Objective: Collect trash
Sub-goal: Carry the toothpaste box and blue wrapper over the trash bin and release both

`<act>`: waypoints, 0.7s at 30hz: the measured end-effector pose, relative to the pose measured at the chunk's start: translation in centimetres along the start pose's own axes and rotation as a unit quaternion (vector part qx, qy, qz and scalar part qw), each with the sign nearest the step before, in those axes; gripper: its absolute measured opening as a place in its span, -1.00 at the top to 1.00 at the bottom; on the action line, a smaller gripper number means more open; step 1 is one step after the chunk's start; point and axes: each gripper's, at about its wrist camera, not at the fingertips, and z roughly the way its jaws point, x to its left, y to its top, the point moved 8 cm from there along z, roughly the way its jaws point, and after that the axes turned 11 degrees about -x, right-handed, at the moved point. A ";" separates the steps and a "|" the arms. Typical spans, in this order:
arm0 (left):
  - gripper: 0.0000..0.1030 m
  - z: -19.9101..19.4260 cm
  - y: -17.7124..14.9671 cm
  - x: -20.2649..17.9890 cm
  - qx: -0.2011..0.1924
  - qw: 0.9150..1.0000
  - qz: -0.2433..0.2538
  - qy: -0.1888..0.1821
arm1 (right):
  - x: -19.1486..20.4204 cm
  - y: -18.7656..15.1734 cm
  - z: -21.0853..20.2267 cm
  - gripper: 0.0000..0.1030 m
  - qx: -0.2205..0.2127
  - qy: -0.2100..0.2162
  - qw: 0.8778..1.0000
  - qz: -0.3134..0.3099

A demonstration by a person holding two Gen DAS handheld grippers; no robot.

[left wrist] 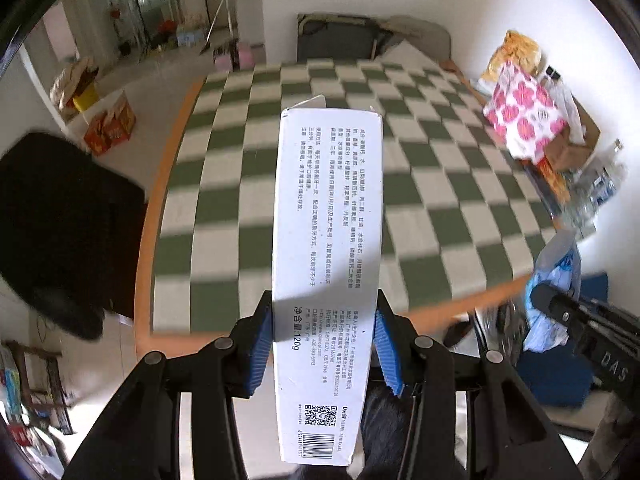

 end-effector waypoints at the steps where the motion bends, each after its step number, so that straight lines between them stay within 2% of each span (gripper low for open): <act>1: 0.17 -0.1 -1.5 0.4 0.012 1.000 -0.007 -0.005 | 0.4 -1.4 -0.3 0.58 0.008 0.004 1.000 0.002; 6: 0.17 0.8 -9.5 2.0 0.076 0.996 -0.036 -0.016 | 1.7 -10.6 -0.7 0.58 0.074 0.019 0.997 0.007; 11: 0.17 4.7 -17.3 3.0 0.160 0.983 -0.084 -0.031 | 0.9 -18.7 2.6 0.58 0.153 0.026 0.988 0.019; 16: 0.17 11.7 -23.5 3.6 0.222 0.965 -0.132 -0.046 | -1.6 -26.9 8.9 0.58 0.230 0.030 0.972 0.047; 18: 0.17 15.8 -26.1 3.9 0.243 0.957 -0.153 -0.051 | -2.6 -29.4 11.3 0.58 0.249 0.028 0.967 0.054; 21: 0.17 21.2 -29.5 4.5 0.265 0.949 -0.168 -0.043 | -4.1 -33.4 16.3 0.58 0.278 0.034 0.958 0.068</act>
